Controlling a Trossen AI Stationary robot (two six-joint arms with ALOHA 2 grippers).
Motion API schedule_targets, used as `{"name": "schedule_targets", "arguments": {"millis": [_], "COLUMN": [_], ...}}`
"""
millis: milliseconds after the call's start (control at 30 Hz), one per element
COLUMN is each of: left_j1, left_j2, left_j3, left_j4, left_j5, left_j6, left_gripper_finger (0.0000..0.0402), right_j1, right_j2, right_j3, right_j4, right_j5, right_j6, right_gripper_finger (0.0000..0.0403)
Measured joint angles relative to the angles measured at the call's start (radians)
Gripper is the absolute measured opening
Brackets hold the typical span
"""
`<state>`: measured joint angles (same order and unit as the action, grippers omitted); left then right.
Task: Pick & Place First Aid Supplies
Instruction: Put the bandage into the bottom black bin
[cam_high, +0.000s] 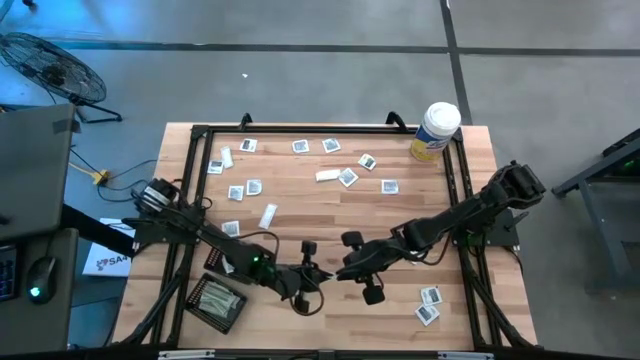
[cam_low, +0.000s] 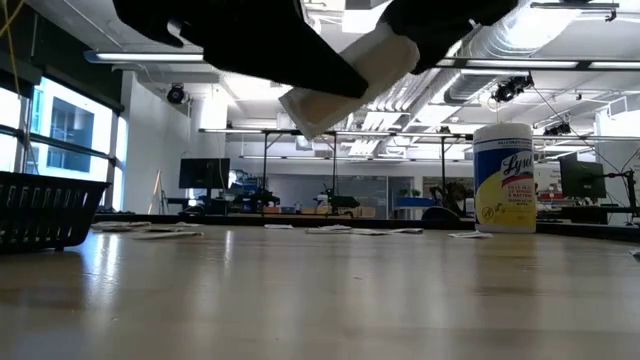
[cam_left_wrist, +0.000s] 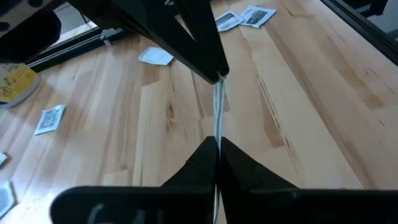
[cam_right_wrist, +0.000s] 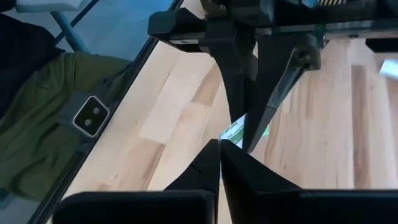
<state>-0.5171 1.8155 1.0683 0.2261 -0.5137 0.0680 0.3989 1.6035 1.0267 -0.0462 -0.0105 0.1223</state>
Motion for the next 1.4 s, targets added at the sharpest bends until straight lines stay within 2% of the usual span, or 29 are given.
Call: {"name": "schedule_targets", "arguments": {"millis": [167, 300, 400, 567, 767, 933, 1167, 1400], "left_j1": [-0.04, -0.124, -0.212, -0.384, -0.554, -0.584, -0.583, -0.583], "left_j2": [-0.067, -0.155, -0.226, -0.305, -0.31, -0.309, -0.247, -0.214], "left_j3": [0.0, 0.0, 0.001, 0.001, 0.0, 0.0, 0.0, 0.0], "left_j4": [-0.113, -0.262, -0.45, -0.743, -1.005, -1.122, -1.2, -1.205], "left_j5": [-0.029, -0.066, -0.081, -0.04, 0.065, 0.106, 0.243, 0.263], "left_j6": [-0.003, -0.051, -0.123, -0.306, -0.627, -0.845, -0.915, -0.919], "left_gripper_finger": [0.0002, 0.0002, 0.0001, 0.0001, 0.0, 0.0, 0.0, 0.0002], "right_j1": [0.032, 0.058, 0.067, 0.062, 0.034, 0.005, -0.022, -0.026], "right_j2": [-0.002, -0.002, -0.003, -0.003, -0.003, -0.003, -0.003, -0.003], "right_j3": [0.0, 0.0, 0.0, 0.0, 0.0, 0.0, 0.0, 0.0], "right_j4": [0.11, 0.178, 0.192, 0.192, 0.193, 0.197, 0.192, 0.191], "right_j5": [0.004, 0.037, 0.094, 0.176, 0.187, 0.187, 0.184, 0.161], "right_j6": [-0.125, -0.19, -0.18, -0.176, -0.176, -0.176, -0.11, -0.101], "right_gripper_finger": [0.0053, 0.0101, 0.0131, 0.0162, 0.0169, 0.0169, 0.017, 0.017]}}
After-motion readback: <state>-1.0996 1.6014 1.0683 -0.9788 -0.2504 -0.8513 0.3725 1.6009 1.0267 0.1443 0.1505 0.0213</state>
